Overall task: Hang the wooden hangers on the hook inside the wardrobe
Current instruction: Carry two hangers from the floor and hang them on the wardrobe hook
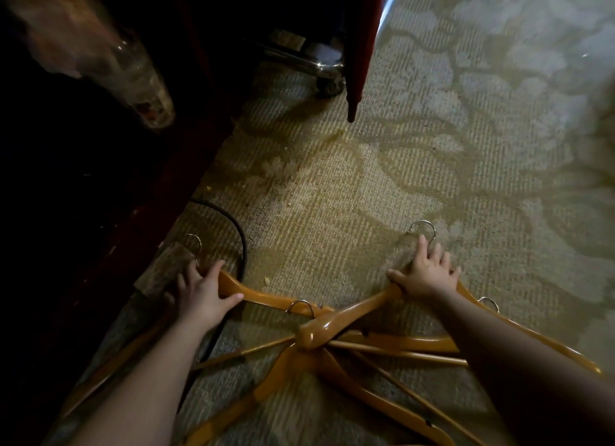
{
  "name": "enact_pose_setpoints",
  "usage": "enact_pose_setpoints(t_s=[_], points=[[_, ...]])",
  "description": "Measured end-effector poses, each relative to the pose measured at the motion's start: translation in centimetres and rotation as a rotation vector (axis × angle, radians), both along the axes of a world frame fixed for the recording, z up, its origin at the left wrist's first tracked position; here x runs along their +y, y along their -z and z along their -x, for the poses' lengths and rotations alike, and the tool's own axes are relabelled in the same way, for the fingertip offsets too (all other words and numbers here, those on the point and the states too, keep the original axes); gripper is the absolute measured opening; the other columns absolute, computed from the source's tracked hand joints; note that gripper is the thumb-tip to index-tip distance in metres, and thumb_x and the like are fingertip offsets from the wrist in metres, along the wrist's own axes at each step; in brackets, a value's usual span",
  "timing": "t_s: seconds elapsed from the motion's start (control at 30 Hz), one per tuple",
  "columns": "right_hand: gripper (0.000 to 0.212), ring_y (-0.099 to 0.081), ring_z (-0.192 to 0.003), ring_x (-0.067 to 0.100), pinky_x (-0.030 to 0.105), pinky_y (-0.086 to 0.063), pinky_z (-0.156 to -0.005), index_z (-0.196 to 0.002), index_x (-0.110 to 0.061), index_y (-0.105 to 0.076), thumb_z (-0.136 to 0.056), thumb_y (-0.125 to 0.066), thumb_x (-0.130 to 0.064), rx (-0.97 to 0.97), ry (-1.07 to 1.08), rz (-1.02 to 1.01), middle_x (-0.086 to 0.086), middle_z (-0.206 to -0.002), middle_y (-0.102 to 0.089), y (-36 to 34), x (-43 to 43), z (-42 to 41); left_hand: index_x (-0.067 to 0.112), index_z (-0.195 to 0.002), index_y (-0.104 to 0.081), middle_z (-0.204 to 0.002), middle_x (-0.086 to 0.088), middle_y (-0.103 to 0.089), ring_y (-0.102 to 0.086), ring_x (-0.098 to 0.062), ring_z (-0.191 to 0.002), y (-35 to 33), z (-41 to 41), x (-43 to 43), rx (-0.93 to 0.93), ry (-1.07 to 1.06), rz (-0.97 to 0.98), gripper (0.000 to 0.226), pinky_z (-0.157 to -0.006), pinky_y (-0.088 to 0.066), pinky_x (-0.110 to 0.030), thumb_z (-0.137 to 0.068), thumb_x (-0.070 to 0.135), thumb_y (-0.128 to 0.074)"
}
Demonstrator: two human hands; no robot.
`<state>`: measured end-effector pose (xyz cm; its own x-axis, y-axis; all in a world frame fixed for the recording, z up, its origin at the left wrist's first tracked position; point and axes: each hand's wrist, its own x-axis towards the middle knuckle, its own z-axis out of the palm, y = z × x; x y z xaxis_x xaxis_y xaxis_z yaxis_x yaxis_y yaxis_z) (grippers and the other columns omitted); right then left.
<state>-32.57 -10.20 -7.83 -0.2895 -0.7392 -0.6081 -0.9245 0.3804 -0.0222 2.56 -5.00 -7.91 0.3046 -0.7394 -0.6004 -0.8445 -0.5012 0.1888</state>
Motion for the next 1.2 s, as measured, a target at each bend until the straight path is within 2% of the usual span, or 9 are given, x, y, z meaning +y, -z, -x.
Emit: enact_pose_setpoints(t_s=[0.13, 0.27, 0.37, 0.53, 0.8, 0.9, 1.03, 1.13, 1.2], points=[[0.108, -0.017, -0.141, 0.037, 0.055, -0.015, -0.113, -0.148, -0.023, 0.006, -0.074, -0.059, -0.065, 0.003, -0.053, -0.029, 0.016, -0.153, -0.015, 0.2, 0.3, 0.0, 0.035, -0.142, -0.022, -0.154, -0.009, -0.018, -0.011, -0.039, -0.142, -0.6, 1.4, 0.6, 0.123, -0.092, 0.130, 0.080, -0.110, -0.026, -0.058, -0.079, 0.028, -0.070], [0.097, -0.029, -0.136, 0.035, 0.050, -0.022, -0.112, -0.147, -0.024, -0.006, -0.075, -0.065, -0.054, -0.115, -0.055, 0.093, 0.014, -0.148, -0.029, 0.3, 1.0, -0.2, 0.024, -0.129, -0.028, -0.136, -0.010, -0.047, -0.049, -0.035, -0.122, -1.1, 4.2, 0.8, 0.299, -0.182, 0.248, 0.063, -0.087, -0.042, -0.042, -0.081, 0.017, -0.069], [0.093, -0.035, -0.134, 0.029, 0.049, -0.028, -0.111, -0.145, -0.021, -0.015, -0.074, -0.070, -0.047, -0.229, -0.010, 0.175, 0.008, -0.146, -0.036, 0.4, 1.8, 0.8, 0.020, -0.126, -0.029, -0.137, -0.005, -0.047, -0.048, -0.031, -0.124, -1.4, 5.6, 0.8, 0.366, -0.271, 0.277, 0.060, -0.088, -0.042, -0.040, -0.081, 0.013, -0.068], [0.102, -0.033, -0.133, 0.027, 0.050, -0.032, -0.108, -0.143, -0.021, -0.022, -0.064, -0.070, -0.063, -0.248, 0.021, 0.127, 0.005, -0.145, -0.034, 0.2, 4.2, 3.3, 0.019, -0.135, -0.027, -0.141, -0.012, -0.041, -0.043, -0.035, -0.128, -1.3, 5.0, 1.1, 0.323, -0.277, 0.126, 0.074, -0.098, -0.041, -0.049, -0.077, 0.016, -0.073], [0.110, -0.029, -0.132, 0.030, 0.049, -0.037, -0.105, -0.144, -0.027, -0.019, -0.056, -0.075, -0.063, -0.202, -0.311, -0.088, 0.008, -0.142, -0.030, -0.7, 4.1, 3.8, 0.013, -0.132, -0.041, -0.130, -0.013, -0.053, -0.048, -0.032, -0.124, -1.9, 4.3, 1.4, 0.233, -0.153, 0.043, 0.056, -0.101, -0.040, -0.047, -0.082, 0.012, -0.066], [0.091, -0.036, -0.123, 0.027, 0.046, -0.042, -0.100, -0.134, -0.022, -0.035, -0.060, -0.078, -0.053, -0.229, -0.370, -0.115, 0.007, -0.129, -0.037, -1.4, 3.9, 3.6, 0.012, -0.125, -0.048, -0.118, -0.012, -0.059, -0.054, -0.031, -0.117, -3.0, 3.2, 1.5, 0.292, -0.118, -0.023, 0.054, -0.101, -0.042, -0.050, -0.077, 0.016, -0.073], [0.065, -0.058, -0.103, 0.022, 0.037, -0.052, -0.088, -0.119, -0.018, -0.050, -0.067, -0.077, -0.044, -0.261, -0.422, -0.178, 0.005, -0.117, -0.057, -3.5, 3.6, 3.6, 0.019, -0.092, -0.055, -0.089, -0.002, -0.059, -0.059, -0.025, -0.095, -5.6, 2.9, 1.9, 0.370, -0.073, -0.115, 0.031, -0.089, -0.046, -0.041, -0.071, 0.019, -0.078], [0.046, -0.063, -0.099, 0.020, 0.037, -0.053, -0.084, -0.105, -0.023, -0.055, -0.070, -0.074, -0.046, -0.257, -0.473, -0.222, 0.000, -0.107, -0.065, -6.4, 4.4, 3.3, 0.017, -0.112, -0.055, -0.106, -0.004, -0.060, -0.057, -0.025, -0.106, -8.0, 3.6, 2.5, 0.362, -0.032, -0.164, 0.048, -0.096, -0.044, -0.043, -0.071, 0.029, -0.078], [0.033, -0.063, -0.098, 0.020, 0.036, -0.052, -0.083, -0.092, -0.030, -0.055, -0.071, -0.070, -0.050, -0.285, -0.440, -0.266, -0.001, -0.102, -0.066, -8.5, 5.3, 3.0, 0.021, -0.108, -0.058, -0.103, -0.001, -0.063, -0.059, -0.024, -0.105, -9.9, 4.3, 3.3, 0.400, -0.049, -0.175, 0.036, -0.093, -0.045, -0.038, -0.076, 0.031, -0.073]])
